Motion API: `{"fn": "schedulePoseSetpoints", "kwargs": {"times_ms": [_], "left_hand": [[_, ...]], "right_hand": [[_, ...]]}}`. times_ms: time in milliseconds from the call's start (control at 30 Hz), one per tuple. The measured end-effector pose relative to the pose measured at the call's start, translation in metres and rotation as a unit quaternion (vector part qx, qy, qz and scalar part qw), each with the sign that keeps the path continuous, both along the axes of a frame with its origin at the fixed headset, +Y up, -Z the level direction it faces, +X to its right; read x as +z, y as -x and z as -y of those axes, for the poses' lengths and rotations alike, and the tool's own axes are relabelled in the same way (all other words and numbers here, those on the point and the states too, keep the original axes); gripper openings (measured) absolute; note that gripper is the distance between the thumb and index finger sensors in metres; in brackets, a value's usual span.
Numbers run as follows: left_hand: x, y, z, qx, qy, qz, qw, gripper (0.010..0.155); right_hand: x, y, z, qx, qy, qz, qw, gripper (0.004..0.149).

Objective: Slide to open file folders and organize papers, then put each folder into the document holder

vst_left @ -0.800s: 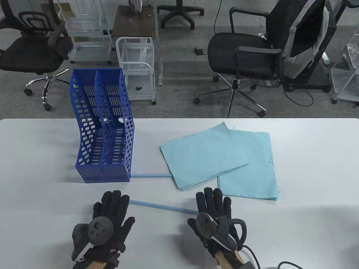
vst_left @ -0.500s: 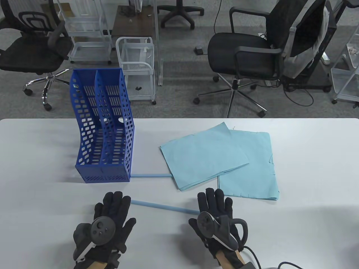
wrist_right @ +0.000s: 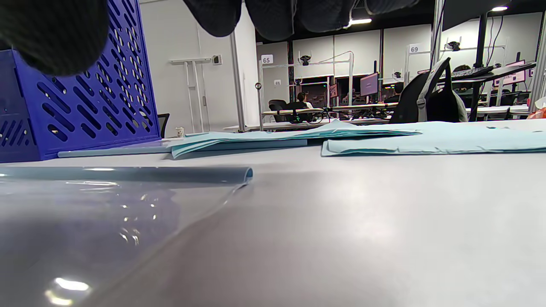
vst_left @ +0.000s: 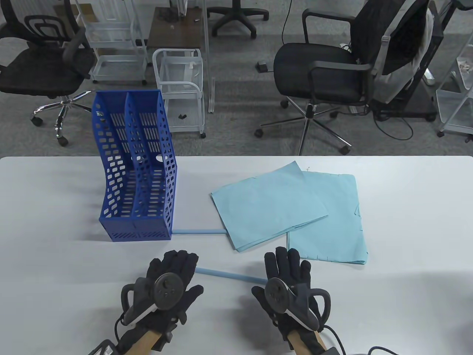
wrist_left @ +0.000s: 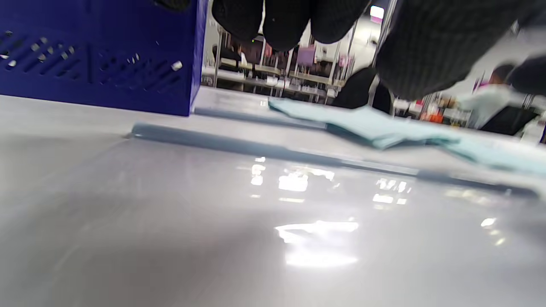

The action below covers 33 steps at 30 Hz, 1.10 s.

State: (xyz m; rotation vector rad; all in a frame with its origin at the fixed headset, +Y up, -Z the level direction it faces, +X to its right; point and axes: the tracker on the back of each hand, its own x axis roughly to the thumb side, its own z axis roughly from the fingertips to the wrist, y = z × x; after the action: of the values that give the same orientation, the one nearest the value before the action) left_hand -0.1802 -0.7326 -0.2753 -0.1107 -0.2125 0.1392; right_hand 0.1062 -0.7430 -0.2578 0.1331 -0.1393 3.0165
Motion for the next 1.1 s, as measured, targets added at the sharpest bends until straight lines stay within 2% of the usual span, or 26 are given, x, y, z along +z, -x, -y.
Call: {"fn": "schedulePoseSetpoints", "kwargs": {"times_ms": [133, 233, 300, 367, 533, 633, 733, 833, 933, 1100], "left_hand": [[-0.032, -0.018, 0.01, -0.057, 0.065, -0.007, 0.996, 0.074], [-0.054, -0.027, 0.019, -0.11, 0.126, -0.008, 0.986, 0.07], [-0.062, -0.032, 0.026, -0.137, 0.159, 0.0, 0.978, 0.066], [-0.068, -0.036, 0.025, -0.12, 0.155, 0.013, 0.981, 0.063], [-0.077, -0.038, 0.028, -0.123, 0.208, 0.028, 0.97, 0.054], [-0.073, -0.035, 0.029, -0.112, 0.195, 0.037, 0.974, 0.047], [-0.062, -0.027, 0.028, -0.092, 0.136, 0.059, 0.985, 0.045], [-0.047, -0.009, 0.027, -0.01, 0.097, 0.062, 0.993, 0.046], [-0.031, 0.009, 0.024, 0.065, 0.084, 0.052, 0.993, 0.047], [-0.004, 0.027, 0.018, 0.155, 0.07, 0.045, 0.984, 0.047]], "right_hand": [[-0.001, -0.003, 0.0, -0.008, 0.004, 0.003, 1.0, 0.088], [-0.002, -0.006, 0.001, -0.01, 0.011, 0.006, 1.0, 0.088], [-0.002, -0.008, 0.001, -0.012, 0.014, 0.008, 1.0, 0.088], [-0.003, -0.009, 0.002, -0.015, 0.018, 0.01, 1.0, 0.088], [-0.006, -0.012, 0.005, -0.019, 0.031, 0.015, 0.999, 0.088], [-0.008, -0.017, 0.005, -0.042, 0.043, 0.022, 0.998, 0.088], [-0.01, -0.027, 0.005, -0.088, 0.055, 0.038, 0.994, 0.087], [-0.011, -0.041, 0.004, -0.15, 0.056, 0.06, 0.985, 0.088], [-0.013, -0.053, 0.005, -0.25, 0.069, 0.076, 0.963, 0.088], [-0.015, -0.056, 0.011, -0.372, 0.125, 0.046, 0.919, 0.084]]}}
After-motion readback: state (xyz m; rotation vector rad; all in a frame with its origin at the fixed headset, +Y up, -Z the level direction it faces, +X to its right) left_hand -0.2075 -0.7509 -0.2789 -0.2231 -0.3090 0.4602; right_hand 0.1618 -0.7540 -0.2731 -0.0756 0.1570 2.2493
